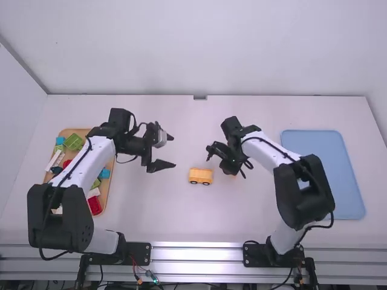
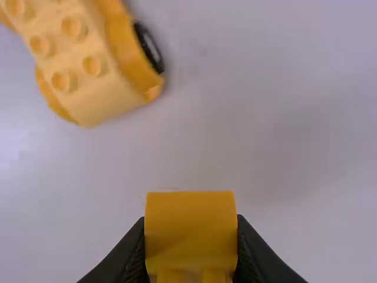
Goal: Assemble lego blocks to make yellow taxi
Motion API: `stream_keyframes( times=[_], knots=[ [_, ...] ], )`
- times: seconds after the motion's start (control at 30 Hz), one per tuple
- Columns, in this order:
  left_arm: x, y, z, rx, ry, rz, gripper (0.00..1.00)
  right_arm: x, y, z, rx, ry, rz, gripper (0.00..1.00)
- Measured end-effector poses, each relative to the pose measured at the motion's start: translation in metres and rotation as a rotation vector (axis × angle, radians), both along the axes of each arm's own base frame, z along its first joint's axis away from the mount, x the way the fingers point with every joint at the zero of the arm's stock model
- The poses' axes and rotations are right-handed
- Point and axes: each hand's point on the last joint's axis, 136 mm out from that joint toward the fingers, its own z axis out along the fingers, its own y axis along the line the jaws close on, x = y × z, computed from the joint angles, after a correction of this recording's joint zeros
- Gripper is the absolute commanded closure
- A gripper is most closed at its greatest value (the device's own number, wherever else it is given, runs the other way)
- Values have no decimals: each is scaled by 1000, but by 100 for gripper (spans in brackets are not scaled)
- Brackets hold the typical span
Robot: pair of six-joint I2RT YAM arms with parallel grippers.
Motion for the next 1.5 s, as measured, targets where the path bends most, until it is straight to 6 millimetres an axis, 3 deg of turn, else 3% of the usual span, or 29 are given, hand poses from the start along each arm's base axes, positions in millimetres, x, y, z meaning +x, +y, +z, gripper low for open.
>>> stream_keyframes(
  times=[0.1, 0.2, 0.53, 0.63, 0.73, 0.77, 0.8, 0.83, 0.87, 0.9, 1.0, 1.1, 1.17, 1.27, 1.47, 1.5],
  knots=[
    [-20, -3, 0, -16, -96, -113, 1, -2, 5, -12, -28, 4, 70, 88],
    [-25, -4, 0, -27, -170, -162, 1, -4, 8, -20, -52, 10, 106, 88],
    [-13, -6, 6, -35, -300, -181, 1, -10, 9, -41, -88, 20, 151, 87],
    [-12, -6, 6, -35, -297, -176, 1, -14, 6, -45, -95, 27, 151, 78],
    [-12, -6, 6, -36, -288, -172, 1, -15, 4, -47, -100, 31, 149, 63],
    [-12, -6, 6, -37, -286, -171, 1, -14, 4, -47, -100, 28, 145, 54],
    [-12, -6, 6, -37, -286, -171, 1, -14, 4, -47, -99, 28, 149, 52],
    [-12, -6, 6, -37, -283, -170, 1, -14, 3, -47, -100, 30, 147, 44],
    [-12, -6, 6, -37, -283, -170, 1, -14, 3, -47, -100, 31, 143, 30],
    [-12, -6, 6, -37, -283, -170, 1, -14, 3, -47, -100, 30, 147, 27],
    [-12, -6, 6, -37, -283, -170, 1, -14, 3, -47, -100, 30, 145, 2],
    [-11, -6, 6, -36, -288, -169, 1, -11, 5, -46, -93, 16, 144, 1],
    [-9, -6, 6, -31, -295, -168, 1, -9, 7, -43, -80, 1, 142, 2],
    [-2, -5, 4, -30, -304, -155, 1, -3, 10, -21, -27, -50, 129, 2],
    [19, -7, -27, -60, -210, -125, 1, 28, 15, 54, 258, -357, 108, 1],
    [21, -7, -32, -65, -194, -124, 1, 28, 13, 57, 290, -385, 109, 1]
  ],
)
